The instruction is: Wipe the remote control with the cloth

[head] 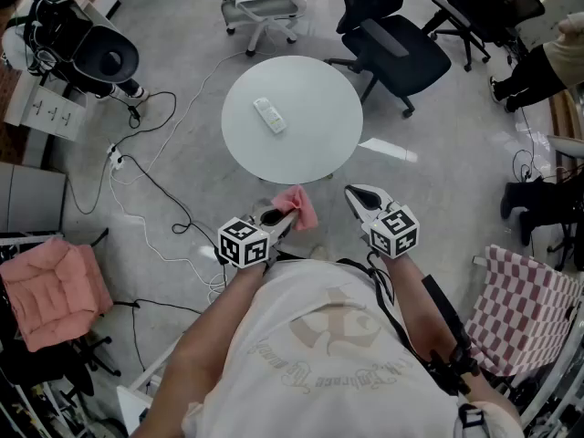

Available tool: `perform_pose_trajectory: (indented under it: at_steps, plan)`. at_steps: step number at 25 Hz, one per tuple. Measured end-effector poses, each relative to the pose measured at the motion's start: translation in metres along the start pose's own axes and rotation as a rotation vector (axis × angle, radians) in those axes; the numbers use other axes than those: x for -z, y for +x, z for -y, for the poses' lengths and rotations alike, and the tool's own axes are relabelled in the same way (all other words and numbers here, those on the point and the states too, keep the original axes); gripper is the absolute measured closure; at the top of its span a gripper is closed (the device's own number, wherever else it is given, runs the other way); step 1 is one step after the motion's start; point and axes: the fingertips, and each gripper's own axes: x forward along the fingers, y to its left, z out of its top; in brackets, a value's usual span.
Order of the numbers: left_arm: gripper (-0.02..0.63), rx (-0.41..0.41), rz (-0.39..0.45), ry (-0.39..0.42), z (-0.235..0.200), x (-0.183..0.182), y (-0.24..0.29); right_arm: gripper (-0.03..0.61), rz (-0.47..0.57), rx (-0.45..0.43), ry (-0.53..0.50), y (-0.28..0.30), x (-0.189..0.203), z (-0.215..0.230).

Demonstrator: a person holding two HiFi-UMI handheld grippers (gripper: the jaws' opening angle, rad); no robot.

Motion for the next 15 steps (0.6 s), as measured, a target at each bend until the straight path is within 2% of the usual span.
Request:
perform_pose_trajectory:
  at_steps: [8, 15]
  plan:
    - [0.595, 0.006, -0.024, 0.033, 0.043, 0.025, 0.031, 0.571, 0.015, -0.029, -0.009, -0.039, 0.02, 0.008]
    - [0.595, -0.021, -0.013, 0.041, 0.059, 0.036, 0.032, 0.571, 0.04, -0.048, -0.01, -0.054, 0.022, 0.009]
